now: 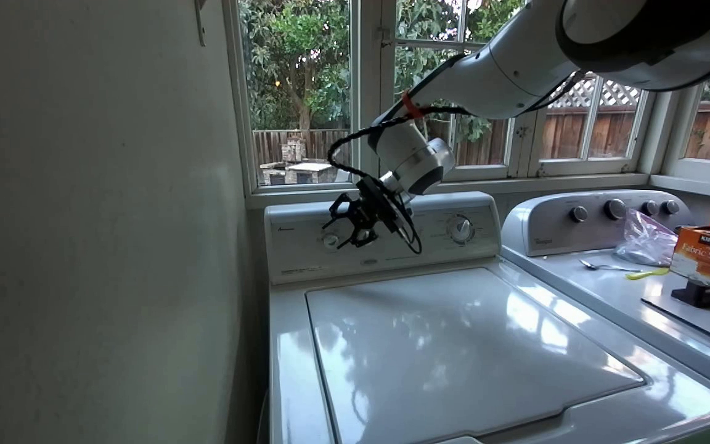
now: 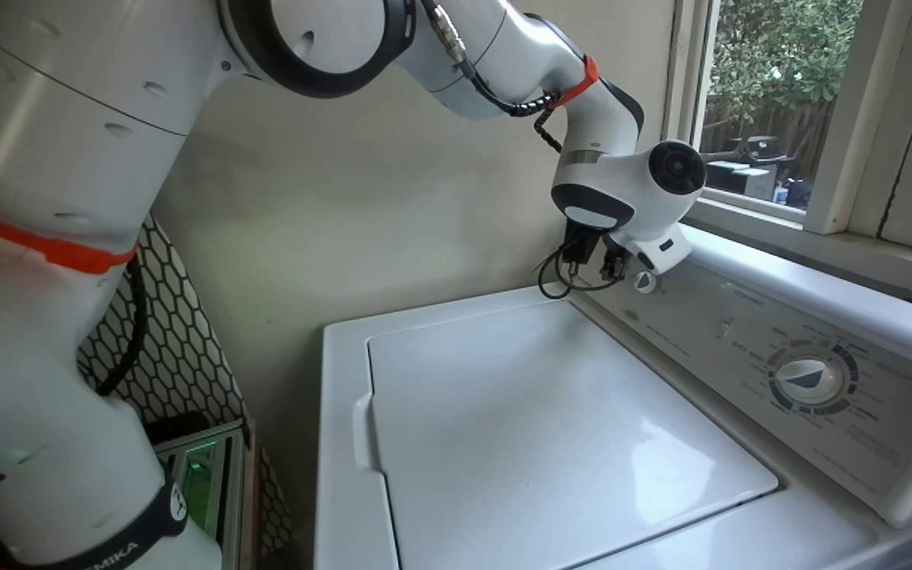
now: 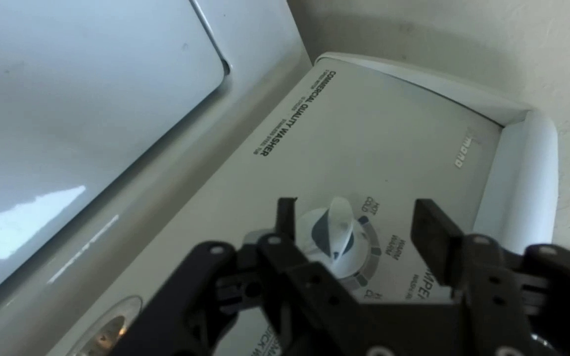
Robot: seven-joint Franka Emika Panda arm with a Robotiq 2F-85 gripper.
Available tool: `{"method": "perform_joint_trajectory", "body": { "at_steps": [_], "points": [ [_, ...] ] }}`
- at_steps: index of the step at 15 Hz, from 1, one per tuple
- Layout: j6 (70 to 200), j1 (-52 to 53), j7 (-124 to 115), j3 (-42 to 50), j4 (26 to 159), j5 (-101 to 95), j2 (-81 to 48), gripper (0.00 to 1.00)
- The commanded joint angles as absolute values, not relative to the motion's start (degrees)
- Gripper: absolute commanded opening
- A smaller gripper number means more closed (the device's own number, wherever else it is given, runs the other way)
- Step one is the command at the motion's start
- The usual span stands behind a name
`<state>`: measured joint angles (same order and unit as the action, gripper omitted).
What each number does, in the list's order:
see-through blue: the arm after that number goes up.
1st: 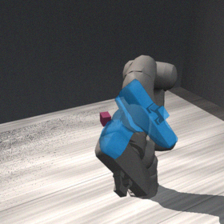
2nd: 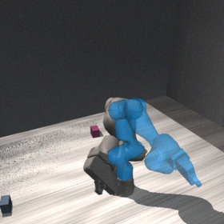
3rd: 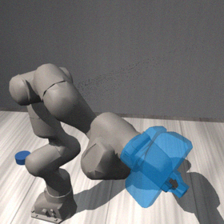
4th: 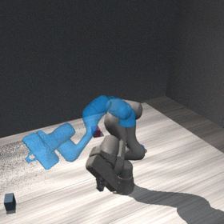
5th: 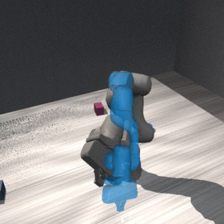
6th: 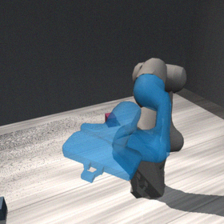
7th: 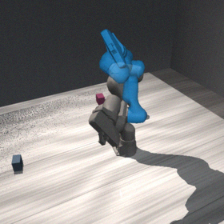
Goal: Turn the first left switch to the left
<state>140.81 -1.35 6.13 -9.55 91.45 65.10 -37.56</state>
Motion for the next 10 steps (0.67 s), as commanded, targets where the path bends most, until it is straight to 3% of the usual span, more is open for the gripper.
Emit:
{"method": "perform_joint_trajectory", "body": {
  "at_steps": [1,9,10],
  "points": [
    [142.84,-0.34,6.91,-8.27,93.26,66.27,-36.34,0.34],
    [143.94,-0.19,7.18,-8.36,93.35,66.58,-36.18,0.42],
    [143.79,-0.22,7.2,-8.55,93.43,66.82,-36.11,0.39]
  ]
}}
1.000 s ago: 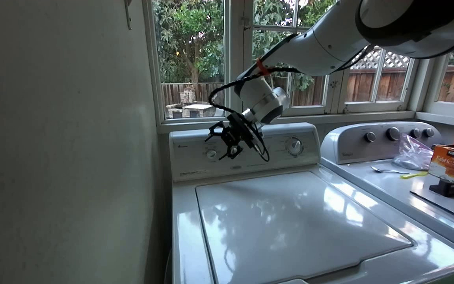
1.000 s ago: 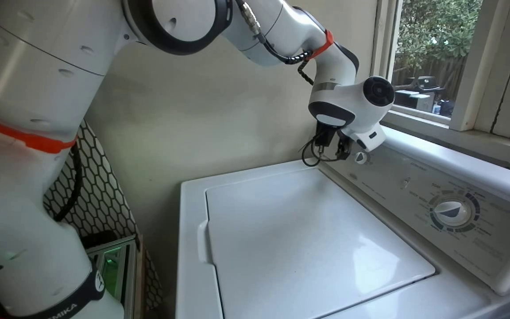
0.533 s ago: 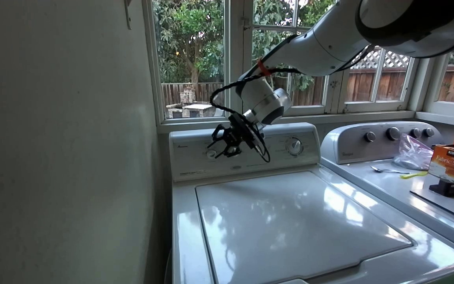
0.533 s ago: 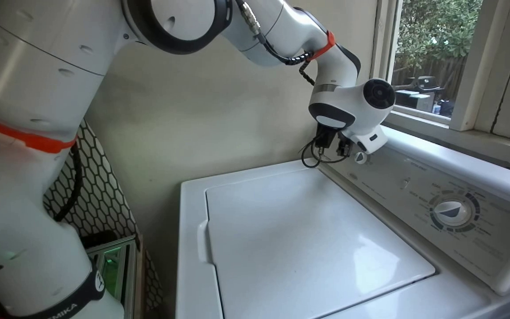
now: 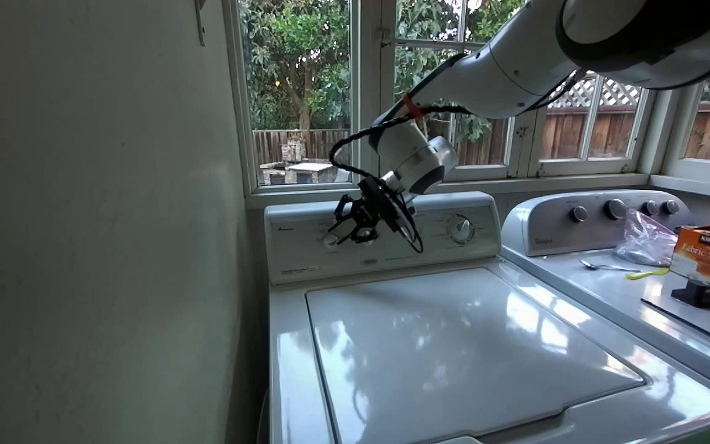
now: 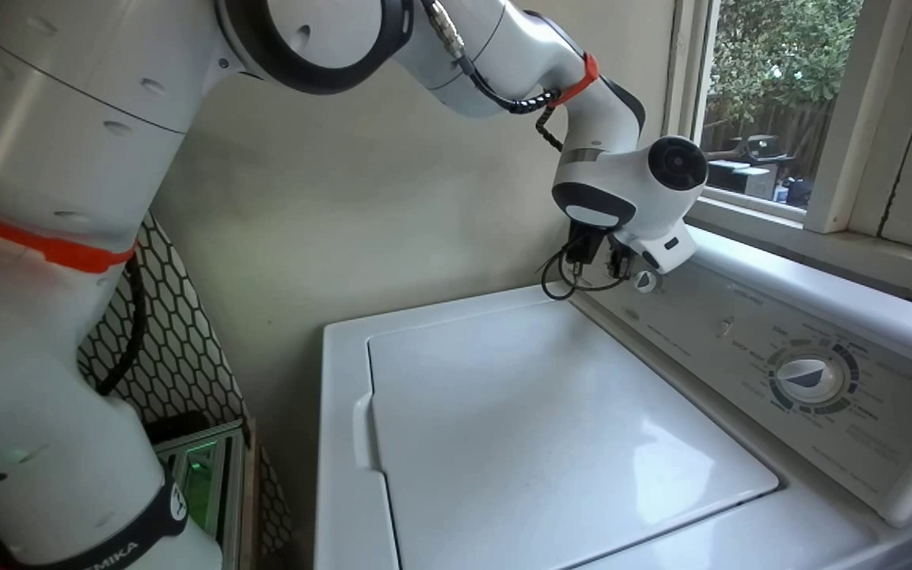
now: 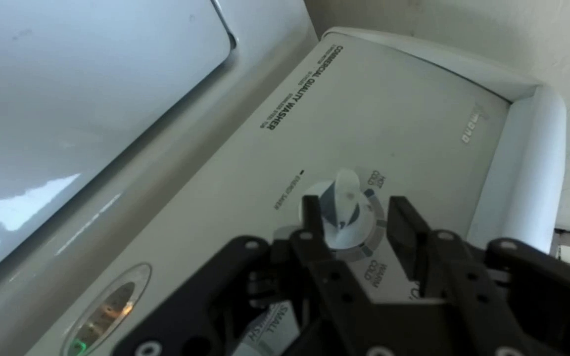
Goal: Turn the first left switch to the left
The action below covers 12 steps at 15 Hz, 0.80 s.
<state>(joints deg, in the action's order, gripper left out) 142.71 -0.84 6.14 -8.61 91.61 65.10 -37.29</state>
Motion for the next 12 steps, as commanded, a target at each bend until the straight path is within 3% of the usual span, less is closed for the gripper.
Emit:
{"method": "perform_joint_trajectory", "body": {
  "at_steps": [1,3,7,12],
  "points": [
    [143.83,-0.13,7.13,-8.59,93.55,66.84,-36.01,0.42],
    [143.54,-0.14,7.21,-8.77,93.71,67.01,-35.87,0.41],
    [143.61,0.04,6.8,-8.54,94.11,66.79,-36.01,0.02],
    [142.94,0.67,5.34,-7.7,94.42,64.94,-35.84,0.04]
  ]
}}
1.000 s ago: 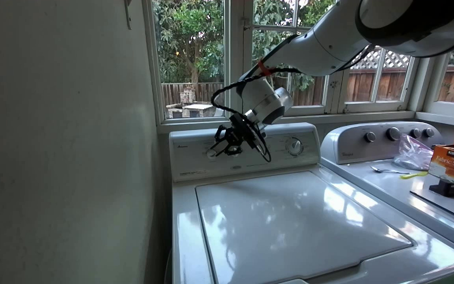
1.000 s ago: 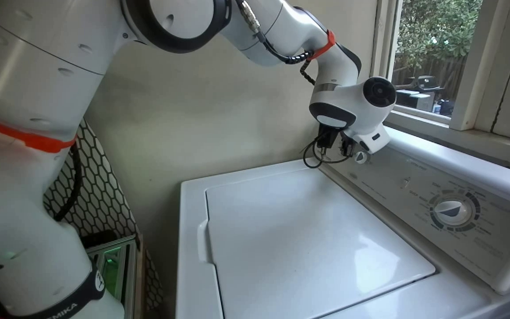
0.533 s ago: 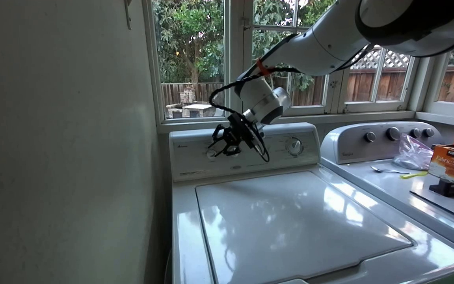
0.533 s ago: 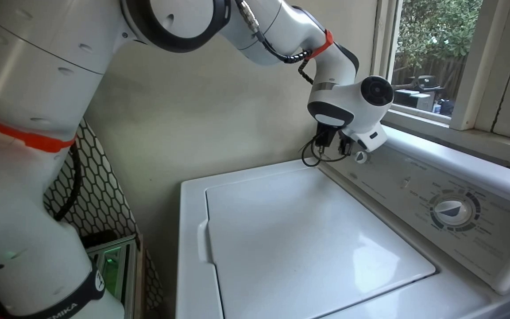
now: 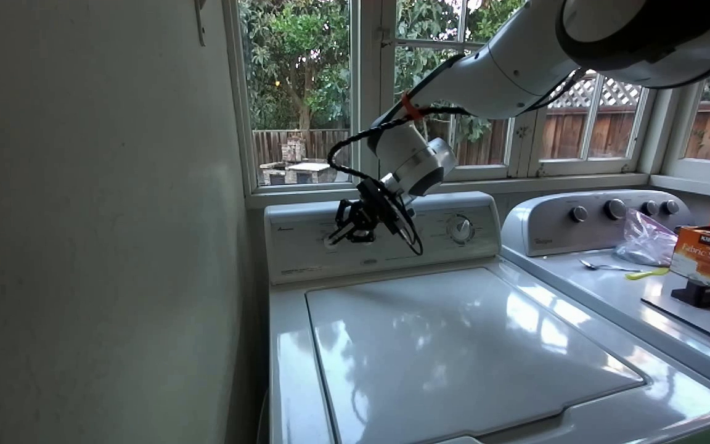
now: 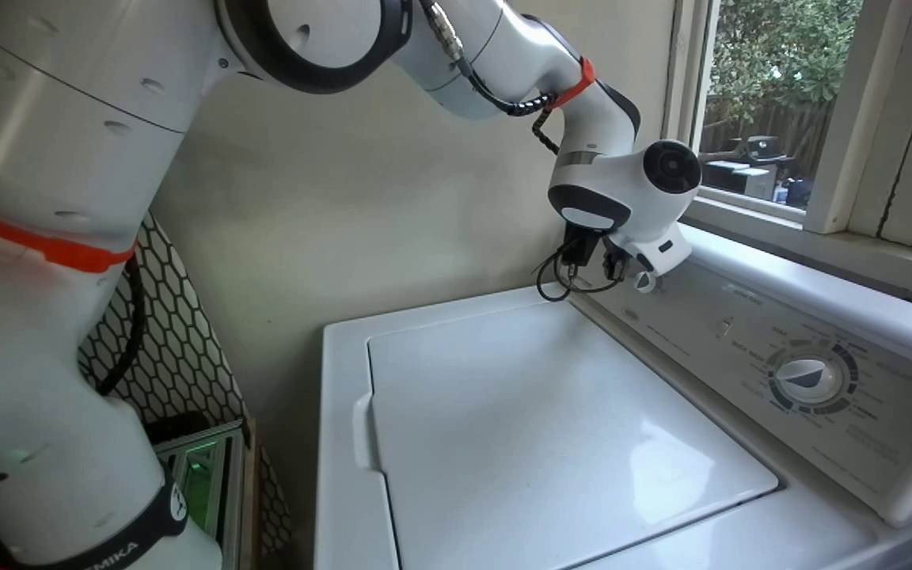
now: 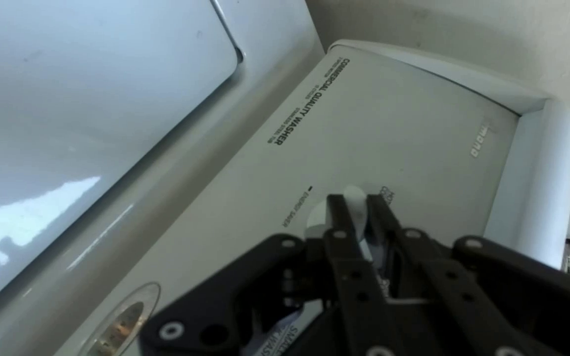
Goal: Turn the first left switch to the left
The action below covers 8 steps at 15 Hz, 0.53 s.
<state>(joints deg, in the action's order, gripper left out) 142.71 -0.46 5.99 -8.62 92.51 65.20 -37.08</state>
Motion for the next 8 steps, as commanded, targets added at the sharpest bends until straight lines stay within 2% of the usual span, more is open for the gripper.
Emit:
{"method": "perform_joint_trajectory", "body": {
  "at_steps": [1,8],
  "points": [
    [142.45,1.2,4.19,-7.1,94.55,63.38,-35.68,0.04],
    [138.06,7.26,-16.07,-1.09,92.89,41.95,-34.64,0.04]
  ]
}}
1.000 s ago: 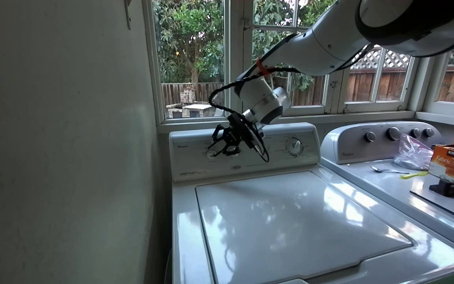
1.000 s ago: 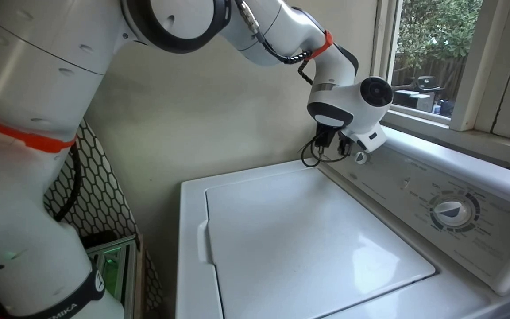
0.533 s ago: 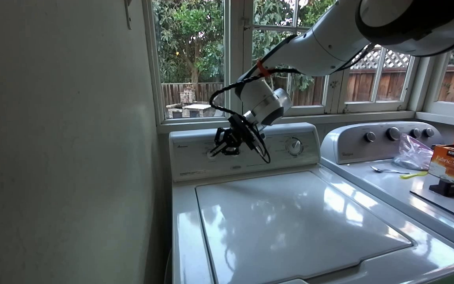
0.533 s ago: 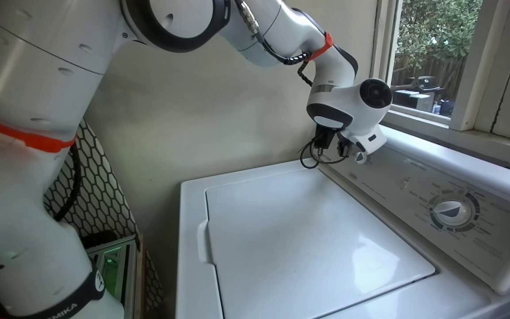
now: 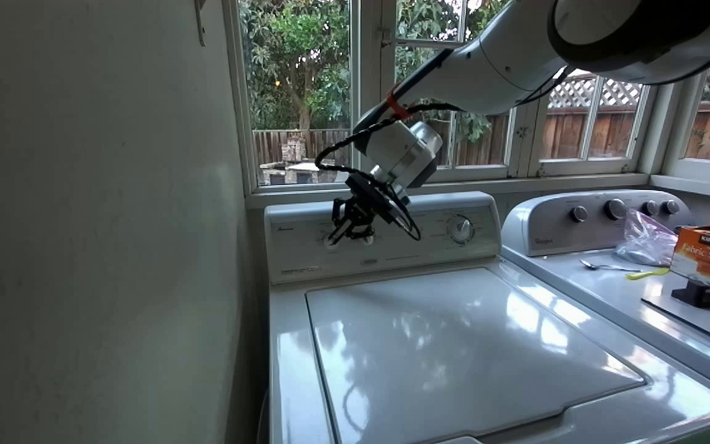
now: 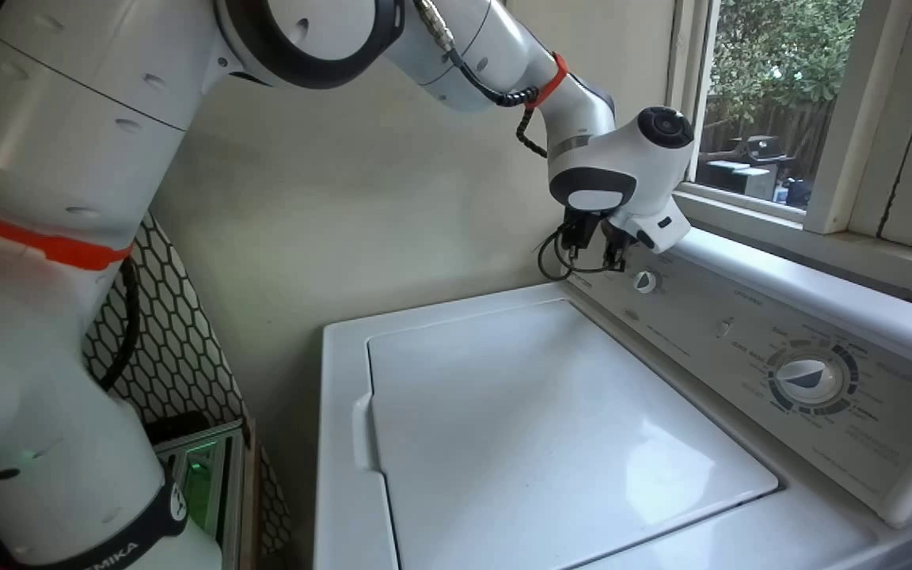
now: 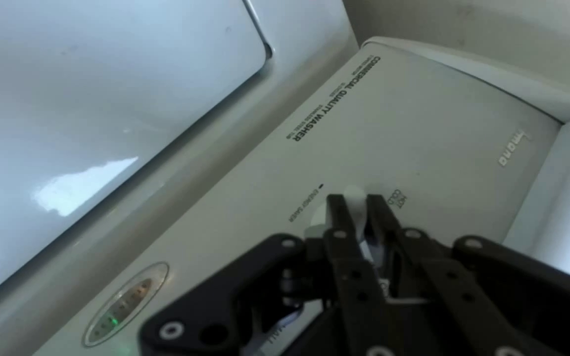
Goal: Turn the first left switch to the left
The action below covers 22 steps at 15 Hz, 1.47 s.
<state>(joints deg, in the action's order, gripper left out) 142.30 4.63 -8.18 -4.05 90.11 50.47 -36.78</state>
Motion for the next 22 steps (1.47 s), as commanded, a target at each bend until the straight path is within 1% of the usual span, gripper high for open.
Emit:
{"method": "perform_joint_trajectory", "body": {
  "at_steps": [1,4,7,13,16,19,21,22],
  "points": [
    [137.79,8.1,-19.0,-0.56,92.28,38.96,-34.71,0.04],
    [135.71,9.46,-25.8,0.03,90.22,30.81,-34.97,0.04],
    [133.19,8.58,-27.05,-1.49,88.35,25.67,-35.46,0.04],
    [132.0,5.96,-19.96,-5.2,87.39,24.4,-36.46,0.04],
    [131.49,5.6,-18.46,-5.53,88.23,23.69,-35.75,0.04],
    [131.57,6.36,-19.13,-4.71,88.7,22.02,-35.37,0.04],
    [133.06,8.75,-23.53,-2.09,89.33,18.47,-34.97,0.04],
    [136.23,10.73,-27.42,0.04,89.91,16.1,-34.81,0.04]
  ]
}}
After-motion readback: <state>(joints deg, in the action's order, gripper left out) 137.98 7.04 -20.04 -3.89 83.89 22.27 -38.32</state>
